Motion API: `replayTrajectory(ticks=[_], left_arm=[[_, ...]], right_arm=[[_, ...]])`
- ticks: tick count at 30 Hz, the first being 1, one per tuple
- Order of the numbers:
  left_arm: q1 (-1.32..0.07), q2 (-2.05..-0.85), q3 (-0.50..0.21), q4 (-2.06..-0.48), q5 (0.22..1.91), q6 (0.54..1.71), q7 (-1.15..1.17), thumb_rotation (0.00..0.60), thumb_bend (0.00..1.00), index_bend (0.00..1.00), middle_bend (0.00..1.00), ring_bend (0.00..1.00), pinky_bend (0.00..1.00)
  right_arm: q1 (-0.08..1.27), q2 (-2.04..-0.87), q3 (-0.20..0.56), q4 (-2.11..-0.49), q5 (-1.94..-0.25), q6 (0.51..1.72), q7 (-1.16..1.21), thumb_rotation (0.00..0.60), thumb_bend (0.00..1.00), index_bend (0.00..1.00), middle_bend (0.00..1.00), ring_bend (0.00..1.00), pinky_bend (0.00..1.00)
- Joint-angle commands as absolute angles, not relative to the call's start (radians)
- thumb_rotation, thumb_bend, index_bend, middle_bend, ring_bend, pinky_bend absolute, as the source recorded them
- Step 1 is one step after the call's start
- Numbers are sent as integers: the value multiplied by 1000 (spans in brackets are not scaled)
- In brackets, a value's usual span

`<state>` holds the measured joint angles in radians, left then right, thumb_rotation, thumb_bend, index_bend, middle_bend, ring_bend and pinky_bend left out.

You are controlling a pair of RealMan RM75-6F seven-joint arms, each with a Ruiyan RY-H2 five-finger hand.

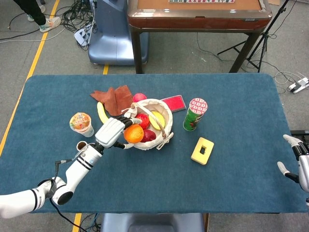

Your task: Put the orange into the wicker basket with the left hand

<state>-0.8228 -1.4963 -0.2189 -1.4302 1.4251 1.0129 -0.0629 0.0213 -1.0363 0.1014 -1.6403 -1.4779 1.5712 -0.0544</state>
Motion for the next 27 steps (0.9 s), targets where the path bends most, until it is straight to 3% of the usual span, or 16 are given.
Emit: replayTrajectory(ticks=[1, 5, 11, 22, 27], left_arm=[[-823, -1504, -223, -1417, 1410, 1017, -45, 600, 222, 118, 143, 218, 363], [-803, -1483, -217, -1434, 1402, 1040, -30, 600, 222, 50, 86, 180, 352], [-732, -1392, -192, -1508, 1371, 1087, 1, 600, 222, 43, 86, 179, 344], [-498, -1200, -93, -1676, 1301, 1284, 154, 600, 222, 47, 86, 179, 336], [-395, -1172, -52, -1712, 1285, 1390, 230, 600, 222, 61, 86, 181, 331]], right_arm=[[21, -1036, 102, -1639, -1477, 1572, -52, 600, 209, 212, 263, 263, 400], [21, -1036, 103, -1636, -1474, 1569, -50, 600, 210, 212, 263, 263, 399], [25, -1038, 105, -1629, -1475, 1564, -42, 600, 210, 212, 263, 263, 399], [35, -1037, 104, -1618, -1467, 1538, -34, 600, 211, 212, 263, 263, 400], [50, -1027, 98, -1625, -1474, 1507, -24, 600, 213, 214, 263, 263, 400]])
